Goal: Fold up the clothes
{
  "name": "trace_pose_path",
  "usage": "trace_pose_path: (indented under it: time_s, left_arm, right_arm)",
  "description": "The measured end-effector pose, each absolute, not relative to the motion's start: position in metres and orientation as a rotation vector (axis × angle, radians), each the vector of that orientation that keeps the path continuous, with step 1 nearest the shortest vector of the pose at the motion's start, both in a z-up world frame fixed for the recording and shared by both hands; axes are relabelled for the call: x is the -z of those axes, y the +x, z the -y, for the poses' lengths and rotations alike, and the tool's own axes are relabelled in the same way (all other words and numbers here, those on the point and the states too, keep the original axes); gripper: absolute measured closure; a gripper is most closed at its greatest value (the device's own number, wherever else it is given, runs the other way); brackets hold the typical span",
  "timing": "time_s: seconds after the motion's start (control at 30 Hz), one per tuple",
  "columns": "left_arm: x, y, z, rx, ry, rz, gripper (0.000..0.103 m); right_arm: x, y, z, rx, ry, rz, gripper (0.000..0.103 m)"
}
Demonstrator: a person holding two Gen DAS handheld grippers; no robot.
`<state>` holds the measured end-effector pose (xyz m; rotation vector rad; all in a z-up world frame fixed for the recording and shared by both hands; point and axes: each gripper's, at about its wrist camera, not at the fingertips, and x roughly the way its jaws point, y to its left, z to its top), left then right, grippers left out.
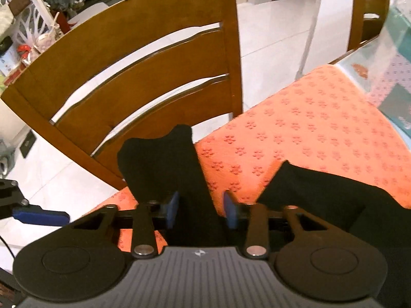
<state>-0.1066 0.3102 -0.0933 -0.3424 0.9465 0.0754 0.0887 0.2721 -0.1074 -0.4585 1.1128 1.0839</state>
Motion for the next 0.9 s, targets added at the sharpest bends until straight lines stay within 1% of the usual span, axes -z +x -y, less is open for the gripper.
trace_pose_path:
  time_s: [0.03,0.13,0.33,0.6,0.73,0.9]
  left_arm:
    - [0.094,-0.106,-0.310,-0.076,-0.342,-0.948,0.047]
    - [0.094,-0.104,-0.309,-0.077,-0.338,-0.953,0.047]
    - [0.095,-0.101,-0.304,-0.061,-0.323,-0.961,0.047]
    - [0.094,-0.091,-0.290,-0.001,-0.280,-0.965,0.046]
    - [0.092,-0.083,-0.283,0.035,-0.256,-0.964,0.046]
    - [0.089,-0.074,-0.273,0.073,-0.222,-0.952,0.046]
  right_arm:
    - [0.107,0.089,-0.272,-1.094,-0.453,-1.114,0.096]
    - [0.090,0.086,-0.257,-1.102,-0.400,-1.063,0.097]
    - [0.047,0.094,-0.198,-1.007,-0.208,-0.965,0.097]
    - [-0.007,0.113,-0.074,-0.701,0.047,-0.811,0.097]
    - [-0.021,0.115,-0.014,-0.544,0.128,-0.754,0.097]
    - [-0.016,0.110,0.052,-0.366,0.207,-0.731,0.097]
